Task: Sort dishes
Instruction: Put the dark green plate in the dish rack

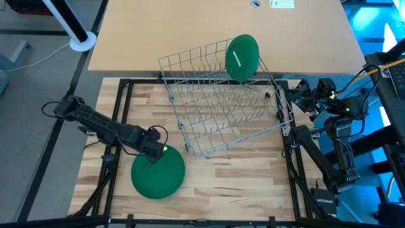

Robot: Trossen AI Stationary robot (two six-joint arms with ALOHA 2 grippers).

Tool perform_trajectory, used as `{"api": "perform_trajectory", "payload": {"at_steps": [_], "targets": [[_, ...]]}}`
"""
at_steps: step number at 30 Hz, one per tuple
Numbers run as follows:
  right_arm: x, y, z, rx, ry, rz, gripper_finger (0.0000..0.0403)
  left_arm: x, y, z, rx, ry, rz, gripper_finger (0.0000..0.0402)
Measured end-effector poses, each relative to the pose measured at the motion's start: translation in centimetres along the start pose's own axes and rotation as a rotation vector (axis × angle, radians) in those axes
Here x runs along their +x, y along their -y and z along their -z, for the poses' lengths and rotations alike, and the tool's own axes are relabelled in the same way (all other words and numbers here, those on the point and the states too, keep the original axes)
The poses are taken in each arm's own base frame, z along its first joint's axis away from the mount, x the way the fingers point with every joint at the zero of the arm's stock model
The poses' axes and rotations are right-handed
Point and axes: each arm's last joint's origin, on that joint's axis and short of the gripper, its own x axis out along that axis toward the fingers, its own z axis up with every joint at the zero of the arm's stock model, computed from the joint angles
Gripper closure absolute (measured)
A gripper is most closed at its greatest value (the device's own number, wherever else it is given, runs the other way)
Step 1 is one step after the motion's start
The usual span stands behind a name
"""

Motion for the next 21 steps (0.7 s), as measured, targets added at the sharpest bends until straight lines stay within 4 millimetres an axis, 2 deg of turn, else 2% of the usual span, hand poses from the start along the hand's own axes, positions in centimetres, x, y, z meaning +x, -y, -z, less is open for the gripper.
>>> {"api": "perform_trajectory", "payload": {"at_steps": [12,21], "targets": [[0.00,0.01,0.00,-0.007,0.001,0.001,0.0265,0.11,-0.29,-0.49,-0.007,-0.007,-0.003,0.0392],[0.00,0.02,0.01,-0.007,0.001,0.001,0.0265,0.10,-0.35,-0.45,-0.009,-0.012,-0.008,0.0398]]}}
